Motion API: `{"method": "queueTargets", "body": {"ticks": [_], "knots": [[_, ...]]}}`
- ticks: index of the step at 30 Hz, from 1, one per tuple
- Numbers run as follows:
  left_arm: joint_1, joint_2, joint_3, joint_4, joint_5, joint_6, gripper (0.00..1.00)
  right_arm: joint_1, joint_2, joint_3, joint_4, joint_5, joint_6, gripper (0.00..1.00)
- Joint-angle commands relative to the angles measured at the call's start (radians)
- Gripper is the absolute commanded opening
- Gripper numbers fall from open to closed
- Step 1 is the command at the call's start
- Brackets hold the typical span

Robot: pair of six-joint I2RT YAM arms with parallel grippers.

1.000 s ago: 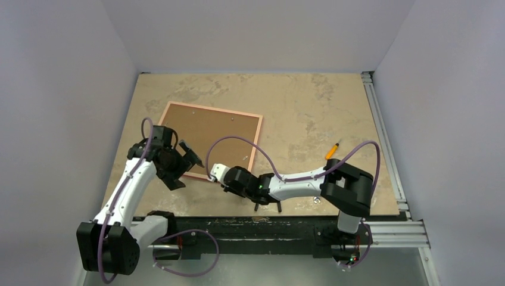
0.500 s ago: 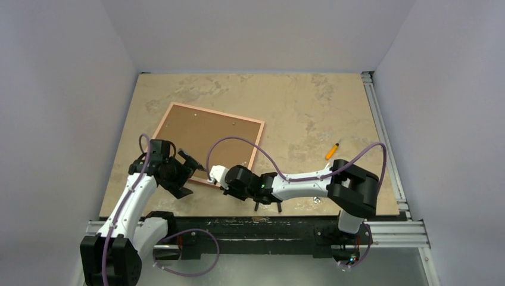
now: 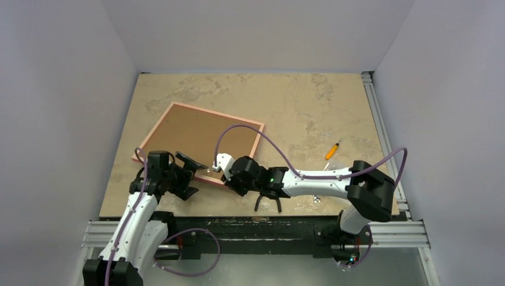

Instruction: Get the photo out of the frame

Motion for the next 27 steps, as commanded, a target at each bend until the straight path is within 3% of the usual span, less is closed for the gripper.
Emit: {"method": "queueTargets", "body": {"ticks": [1, 8, 19, 24, 26, 27], "knots": [[0.008, -0.078, -0.032, 0.129, -0.032, -0.101, 1.0, -0.006, -0.041, 0.036, 0.093, -0.009, 0.076, 0.0], [0.01, -0.064, -0.105, 0.303, -0.05, -0.178, 1.0, -0.007, -0.068, 0.012, 0.125, 0.015, 0.136, 0.0], [0.013, -0.041, -0.105, 0.474, -0.134, -0.131, 0.94, -0.022, -0.106, 0.007, 0.141, 0.026, 0.178, 0.0], [0.012, -0.011, -0.039, 0.368, -0.193, -0.088, 0.79, -0.023, -0.095, 0.02, 0.15, 0.013, 0.187, 0.0], [0.013, -0.004, -0.036, 0.364, -0.206, -0.094, 0.71, -0.023, -0.092, 0.028, 0.147, 0.013, 0.188, 0.0], [0.012, 0.001, -0.034, 0.363, -0.207, -0.094, 0.61, -0.023, -0.092, 0.03, 0.148, 0.014, 0.19, 0.0]]}}
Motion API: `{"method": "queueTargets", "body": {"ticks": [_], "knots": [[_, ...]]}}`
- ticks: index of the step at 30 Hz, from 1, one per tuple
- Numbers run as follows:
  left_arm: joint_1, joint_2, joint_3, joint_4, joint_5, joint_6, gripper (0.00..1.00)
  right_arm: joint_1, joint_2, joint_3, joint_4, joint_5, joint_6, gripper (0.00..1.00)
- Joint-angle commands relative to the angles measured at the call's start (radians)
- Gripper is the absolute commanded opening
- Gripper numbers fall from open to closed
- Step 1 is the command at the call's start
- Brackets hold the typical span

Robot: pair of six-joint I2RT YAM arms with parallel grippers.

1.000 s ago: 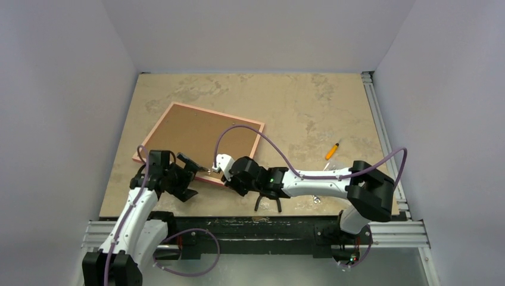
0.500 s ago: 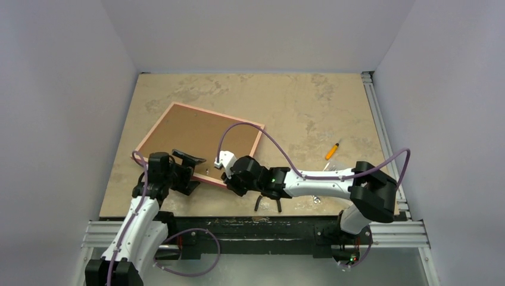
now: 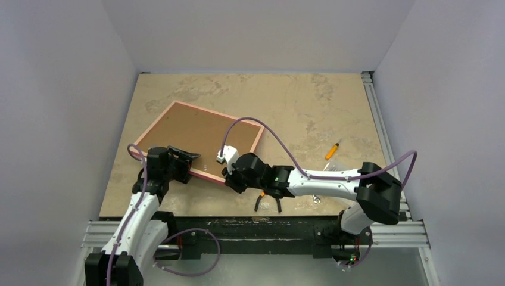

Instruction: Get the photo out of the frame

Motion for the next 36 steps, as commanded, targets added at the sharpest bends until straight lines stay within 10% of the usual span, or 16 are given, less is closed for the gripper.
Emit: {"method": "queueTargets", "body": {"ticks": [1, 7, 10, 15, 36], "knots": [[0.007, 0.01, 0.049, -0.01, -0.053, 0.026, 0.55, -0.01, -0.036, 0.041, 0.099, 0.026, 0.05, 0.0], [0.006, -0.006, 0.117, -0.091, -0.149, 0.157, 0.22, -0.011, -0.054, 0.052, 0.082, 0.03, 0.079, 0.0], [0.007, -0.012, 0.172, -0.162, -0.225, 0.251, 0.01, -0.011, -0.07, 0.095, -0.006, 0.066, 0.111, 0.31], [0.006, 0.06, 0.339, -0.328, -0.327, 0.418, 0.0, -0.021, -0.217, 0.139, -0.162, 0.188, 0.133, 0.62], [0.004, 0.443, 1.144, -0.77, -0.825, 1.184, 0.0, -0.097, -0.787, -0.021, -0.404, 0.293, 0.043, 0.68]]}}
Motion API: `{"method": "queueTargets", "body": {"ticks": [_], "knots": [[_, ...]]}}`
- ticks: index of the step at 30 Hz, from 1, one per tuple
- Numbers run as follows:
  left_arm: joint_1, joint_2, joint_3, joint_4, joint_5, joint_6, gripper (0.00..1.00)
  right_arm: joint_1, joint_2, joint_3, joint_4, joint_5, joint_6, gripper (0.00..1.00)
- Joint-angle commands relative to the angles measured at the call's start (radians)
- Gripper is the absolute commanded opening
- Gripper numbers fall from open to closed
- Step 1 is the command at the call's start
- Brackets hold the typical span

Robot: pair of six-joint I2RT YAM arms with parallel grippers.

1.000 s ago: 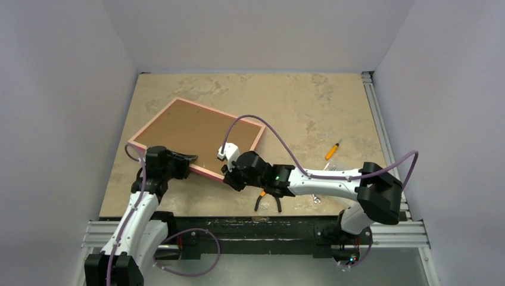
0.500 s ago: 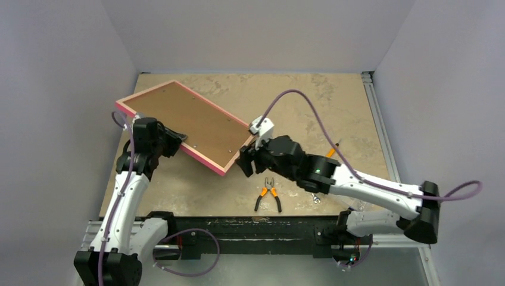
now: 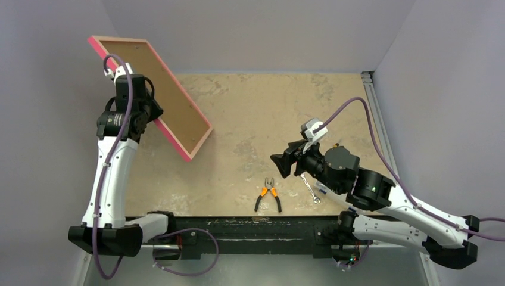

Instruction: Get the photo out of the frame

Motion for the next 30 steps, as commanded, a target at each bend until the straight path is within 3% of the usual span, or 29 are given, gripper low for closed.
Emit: {"method": "queueTargets", "body": {"ticks": [1, 9, 14, 20, 30], "knots": [[0.007, 0.012, 0.056, -0.142, -0.335, 0.414, 0.0, -0.003, -0.012, -0.006, -0.027, -0.002, -0.036, 0.68], [0.007, 0.147, 0.302, -0.21, -0.447, 0.622, 0.0, -0.003, 0.044, 0.0, -0.022, 0.004, -0.071, 0.68], [-0.085, 0.214, 0.316, -0.192, -0.583, 0.713, 0.0, -0.003, 0.088, 0.009, -0.013, 0.0, -0.072, 0.68], [-0.15, 0.401, 0.307, -0.268, -0.582, 0.635, 0.0, -0.003, 0.098, -0.005, -0.023, -0.004, -0.03, 0.67], [-0.232, 0.651, 0.223, -0.188, -0.604, 0.577, 0.0, -0.003, 0.016, -0.057, -0.081, 0.048, 0.031, 0.67]]}}
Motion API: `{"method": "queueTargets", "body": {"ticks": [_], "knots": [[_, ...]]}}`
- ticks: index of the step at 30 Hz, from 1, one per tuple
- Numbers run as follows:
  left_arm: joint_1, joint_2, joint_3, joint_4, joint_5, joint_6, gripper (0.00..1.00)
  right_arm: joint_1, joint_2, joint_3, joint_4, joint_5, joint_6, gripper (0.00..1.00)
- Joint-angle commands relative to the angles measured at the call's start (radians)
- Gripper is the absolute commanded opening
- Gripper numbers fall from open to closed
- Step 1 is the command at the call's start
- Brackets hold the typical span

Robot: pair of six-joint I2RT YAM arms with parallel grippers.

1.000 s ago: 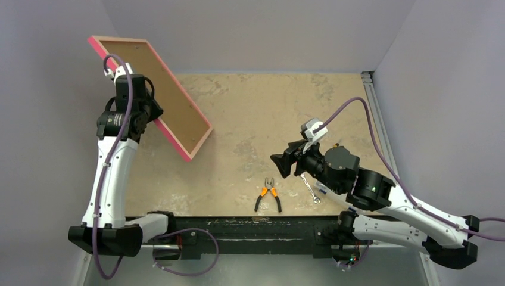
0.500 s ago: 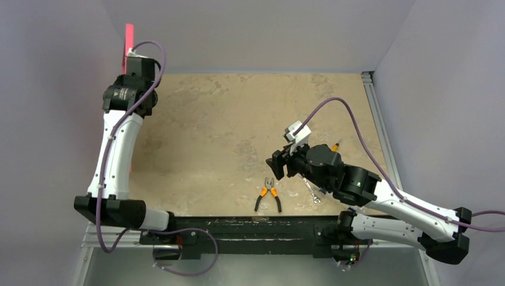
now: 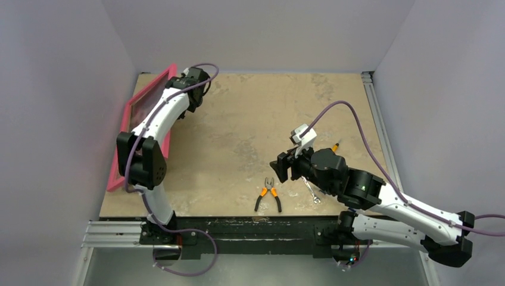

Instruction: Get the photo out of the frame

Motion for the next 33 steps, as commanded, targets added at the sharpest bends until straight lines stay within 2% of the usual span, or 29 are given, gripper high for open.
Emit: {"method": "queueTargets", "body": {"ticks": [1, 9, 13, 17, 23, 27, 33], "knots": [[-0.014, 0.046, -0.024, 0.044, -0.048, 0.015, 0.0, -0.003, -0.033, -0.01, -0.037, 0.048, 0.042, 0.67], [-0.059, 0.227, -0.014, 0.149, -0.124, 0.003, 0.0, -0.003, -0.037, -0.027, -0.057, 0.049, 0.076, 0.67], [-0.065, 0.311, 0.01, 0.168, -0.116, -0.006, 0.0, -0.003, -0.016, -0.021, -0.073, 0.049, 0.089, 0.67], [-0.075, 0.329, -0.03, 0.273, -0.107, 0.056, 0.0, -0.003, -0.007, -0.028, -0.079, 0.051, 0.108, 0.66], [-0.1, 0.379, 0.007, 0.405, -0.107, 0.168, 0.0, -0.002, 0.004, -0.052, -0.073, 0.044, 0.142, 0.66], [-0.129, 0.427, 0.065, 0.404, -0.098, 0.199, 0.0, -0.003, 0.0, -0.056, -0.08, 0.048, 0.154, 0.65], [-0.15, 0.453, 0.079, 0.366, -0.092, 0.15, 0.0, -0.003, -0.02, -0.057, -0.102, 0.059, 0.163, 0.65]]}}
